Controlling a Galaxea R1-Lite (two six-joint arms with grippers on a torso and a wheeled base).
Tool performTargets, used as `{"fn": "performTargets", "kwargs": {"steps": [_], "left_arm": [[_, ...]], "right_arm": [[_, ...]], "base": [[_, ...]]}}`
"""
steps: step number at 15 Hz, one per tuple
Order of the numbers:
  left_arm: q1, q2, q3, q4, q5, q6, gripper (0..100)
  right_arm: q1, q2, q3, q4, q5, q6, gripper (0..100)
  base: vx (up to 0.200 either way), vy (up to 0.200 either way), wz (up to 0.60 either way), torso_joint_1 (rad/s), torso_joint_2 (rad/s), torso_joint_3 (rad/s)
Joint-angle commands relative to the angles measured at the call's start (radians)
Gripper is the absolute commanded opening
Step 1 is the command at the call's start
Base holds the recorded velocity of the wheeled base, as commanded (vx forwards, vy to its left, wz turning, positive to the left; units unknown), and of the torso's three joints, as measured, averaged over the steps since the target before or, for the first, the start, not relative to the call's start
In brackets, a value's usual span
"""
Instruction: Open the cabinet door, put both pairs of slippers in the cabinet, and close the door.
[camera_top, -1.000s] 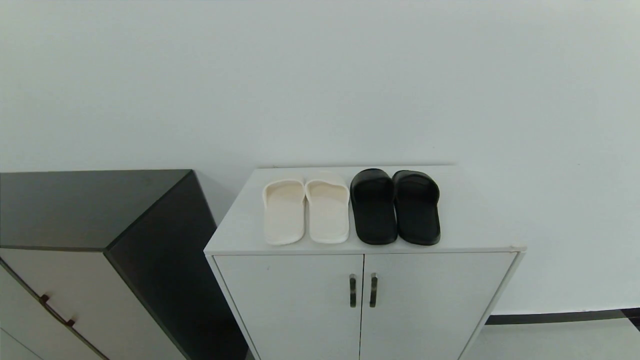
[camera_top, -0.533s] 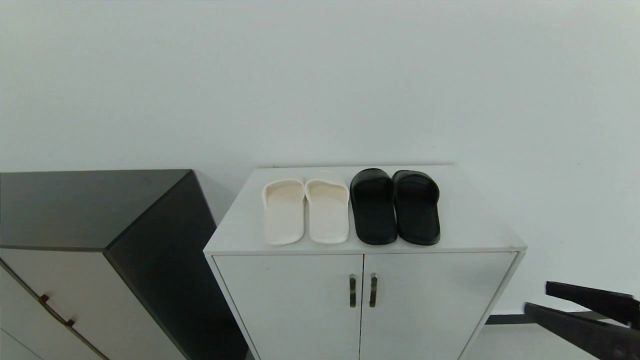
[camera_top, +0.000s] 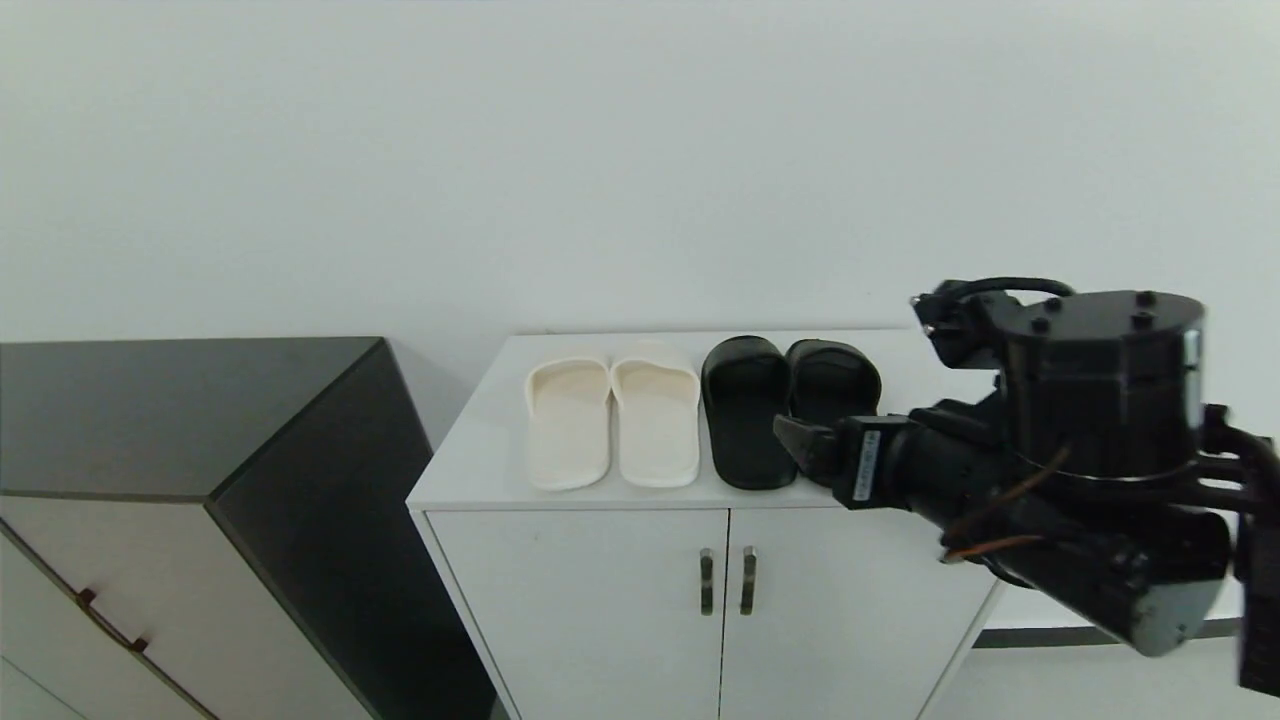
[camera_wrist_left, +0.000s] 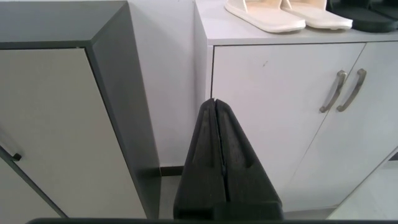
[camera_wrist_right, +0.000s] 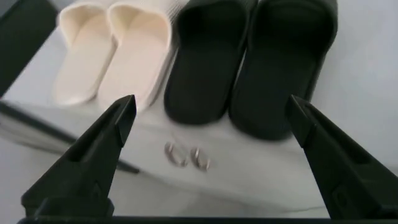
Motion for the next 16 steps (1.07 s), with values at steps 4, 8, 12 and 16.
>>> {"fn": "performTargets", "kwargs": {"steps": [4,8,12,16], "left_arm": [[0.0,0.001,0.0,0.0,0.0,-0.001,0],[0.0,0.001,0.0,0.0,0.0,-0.001,0],[0.0,0.001,0.0,0.0,0.0,-0.001,0],[0.0,0.001,0.0,0.0,0.0,-0.003,0]], "right_arm": [[-0.104,0.311,-0.221,-0.009,-0.131,-0.083,100],[-0.155,0.402,-0.326,-0.02,-0.132,-0.097,100],[-0.155,0.436,-0.379,-0.031,-0.093,-0.099,100],[-0.175,0.494,-0.451,-0.026,-0.093,-0.11,100]], "base": [[0.0,0.0,0.0,0.0,0.0,0.0],[0.0,0.0,0.0,0.0,0.0,0.0],[0.0,0.0,0.0,0.0,0.0,0.0],[0.0,0.0,0.0,0.0,0.0,0.0]]}}
